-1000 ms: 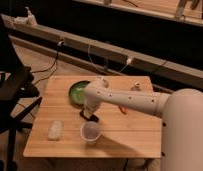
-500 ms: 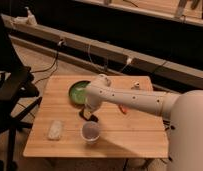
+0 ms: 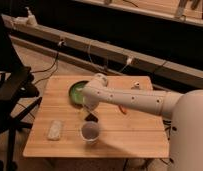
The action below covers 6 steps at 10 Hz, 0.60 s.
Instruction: Place the eraser in the ceramic cup
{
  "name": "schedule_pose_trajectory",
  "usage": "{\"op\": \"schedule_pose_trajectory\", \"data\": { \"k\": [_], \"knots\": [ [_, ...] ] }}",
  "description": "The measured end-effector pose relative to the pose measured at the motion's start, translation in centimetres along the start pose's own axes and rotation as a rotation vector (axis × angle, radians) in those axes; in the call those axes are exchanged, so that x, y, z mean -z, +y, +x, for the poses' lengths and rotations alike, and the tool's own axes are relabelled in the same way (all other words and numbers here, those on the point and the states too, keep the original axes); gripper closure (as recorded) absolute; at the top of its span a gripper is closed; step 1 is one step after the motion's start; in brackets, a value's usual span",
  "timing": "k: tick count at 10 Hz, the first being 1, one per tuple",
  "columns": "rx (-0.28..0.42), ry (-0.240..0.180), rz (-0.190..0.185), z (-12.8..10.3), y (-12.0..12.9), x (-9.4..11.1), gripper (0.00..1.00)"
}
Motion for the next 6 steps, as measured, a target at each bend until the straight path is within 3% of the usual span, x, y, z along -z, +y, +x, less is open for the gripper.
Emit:
{"op": "schedule_pose_trajectory", "data": {
  "k": [2, 4, 5, 6],
  "knots": [
    [0.012, 0.03, -0.017, 0.2, 0.7, -2.7, 0.2],
    [0.003, 0.077, -0.058, 1.1, 1.2, -5.9, 0.22],
    [-0.01, 0.088, -0.095, 1.1, 1.7, -6.8, 0.3],
    [-0.01, 0.092, -0.105, 1.2, 1.8, -6.9, 0.42]
  ]
}}
